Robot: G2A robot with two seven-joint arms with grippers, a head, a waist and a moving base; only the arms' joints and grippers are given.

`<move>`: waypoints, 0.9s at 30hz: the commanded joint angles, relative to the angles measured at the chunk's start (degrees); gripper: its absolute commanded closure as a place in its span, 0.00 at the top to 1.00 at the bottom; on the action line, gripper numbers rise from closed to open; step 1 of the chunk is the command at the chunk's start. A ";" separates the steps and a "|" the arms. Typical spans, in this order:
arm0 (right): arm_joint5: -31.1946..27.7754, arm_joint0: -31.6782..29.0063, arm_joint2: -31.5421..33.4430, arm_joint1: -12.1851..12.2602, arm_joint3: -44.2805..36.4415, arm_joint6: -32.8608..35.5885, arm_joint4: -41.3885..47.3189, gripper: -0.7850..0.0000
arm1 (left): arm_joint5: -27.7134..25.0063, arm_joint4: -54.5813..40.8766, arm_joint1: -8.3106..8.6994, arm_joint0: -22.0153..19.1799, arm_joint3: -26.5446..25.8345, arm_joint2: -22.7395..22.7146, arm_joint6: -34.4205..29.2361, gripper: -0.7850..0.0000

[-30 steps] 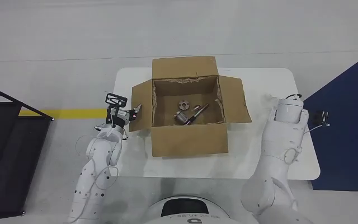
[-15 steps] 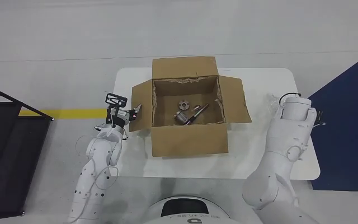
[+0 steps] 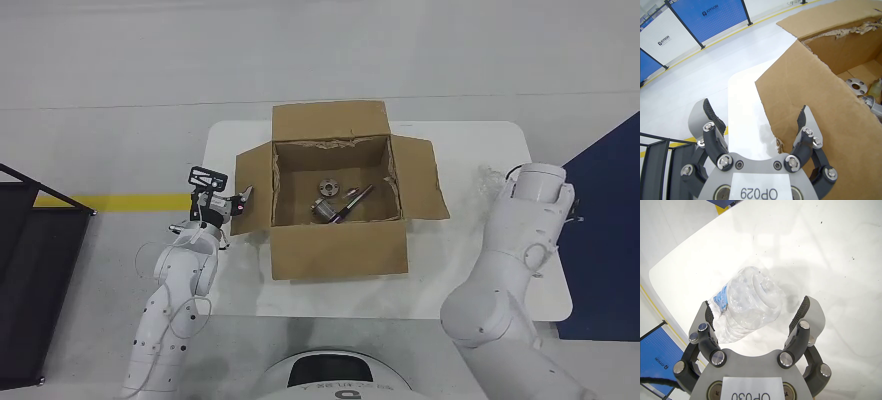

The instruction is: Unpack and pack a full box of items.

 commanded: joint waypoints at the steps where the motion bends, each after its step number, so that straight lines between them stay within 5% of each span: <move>1: 0.00 0.87 0.32 0.28 1.48 -0.38 -0.20 0.82 | 0.00 0.00 0.00 0.00 0.00 0.00 0.00 1.00; 11: 0.00 3.99 2.52 1.40 5.29 -4.84 1.99 0.66 | 0.00 0.00 0.00 0.00 0.00 0.00 0.00 1.00; 12: 0.00 4.17 2.75 1.43 5.43 -5.32 2.60 0.54 | 0.00 0.00 0.00 0.00 0.00 0.00 0.00 1.00; 16: 0.00 4.95 3.59 1.70 7.17 -9.00 5.36 0.38 | 0.00 0.00 0.00 0.00 0.00 0.00 0.00 1.00; 19: -0.64 5.06 3.92 1.92 8.10 -10.83 7.41 0.04 | 0.00 0.00 0.00 0.00 0.00 0.00 0.00 1.00; 20: -0.98 4.88 4.00 1.99 8.00 -11.18 8.07 0.00 | 0.00 0.00 0.00 0.00 0.00 0.00 0.00 1.00; 27: -3.38 1.30 1.89 1.54 1.75 -7.05 12.61 0.00 | 0.00 0.00 0.00 0.00 0.00 0.00 0.00 1.00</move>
